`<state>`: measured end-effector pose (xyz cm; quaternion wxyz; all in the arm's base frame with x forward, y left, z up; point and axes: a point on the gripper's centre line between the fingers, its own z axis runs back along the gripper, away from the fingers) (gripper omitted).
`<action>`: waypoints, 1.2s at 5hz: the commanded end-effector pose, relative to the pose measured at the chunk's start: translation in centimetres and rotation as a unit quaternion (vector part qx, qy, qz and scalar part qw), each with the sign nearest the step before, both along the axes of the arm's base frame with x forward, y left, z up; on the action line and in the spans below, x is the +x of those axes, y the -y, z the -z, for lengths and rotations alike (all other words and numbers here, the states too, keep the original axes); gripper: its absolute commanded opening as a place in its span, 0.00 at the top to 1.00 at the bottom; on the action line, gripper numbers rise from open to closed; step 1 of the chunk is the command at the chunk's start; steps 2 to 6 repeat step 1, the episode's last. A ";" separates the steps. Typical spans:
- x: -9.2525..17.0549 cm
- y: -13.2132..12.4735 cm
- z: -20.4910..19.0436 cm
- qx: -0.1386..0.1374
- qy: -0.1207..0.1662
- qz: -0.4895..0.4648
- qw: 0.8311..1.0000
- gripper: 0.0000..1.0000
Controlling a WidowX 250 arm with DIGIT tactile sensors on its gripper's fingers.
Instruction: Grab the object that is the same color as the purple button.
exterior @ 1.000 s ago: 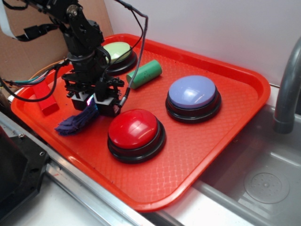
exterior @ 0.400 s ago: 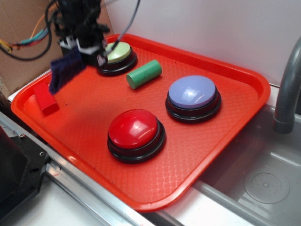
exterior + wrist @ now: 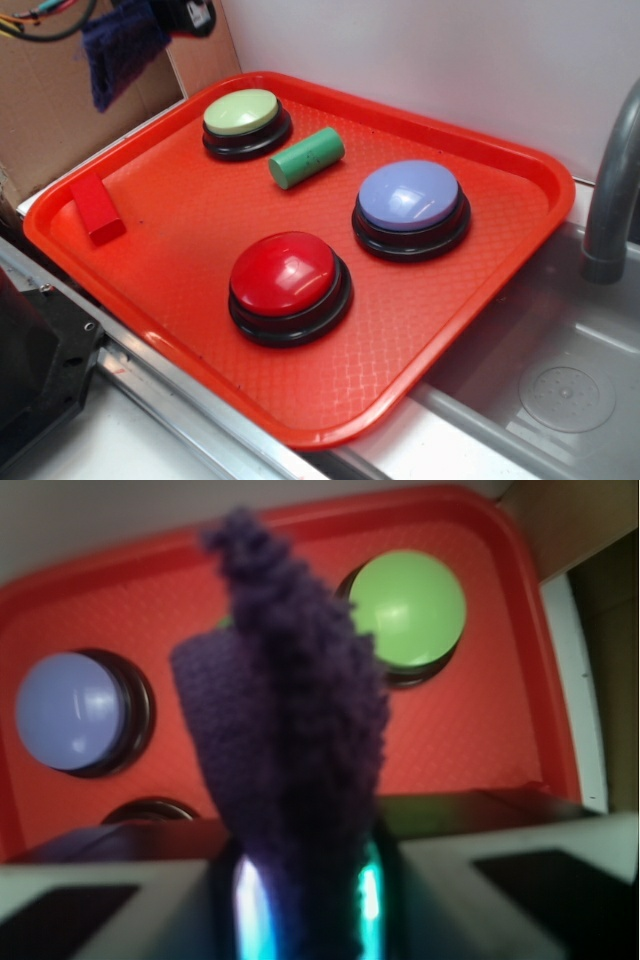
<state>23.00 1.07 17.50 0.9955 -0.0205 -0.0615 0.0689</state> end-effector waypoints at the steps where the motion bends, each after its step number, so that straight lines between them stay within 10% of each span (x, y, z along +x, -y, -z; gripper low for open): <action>1: -0.2 -0.9 -3.1 -0.005 0.082 -0.018 0.996 1.00; 6: -0.2 -0.9 -3.1 -0.005 0.082 -0.018 0.996 1.00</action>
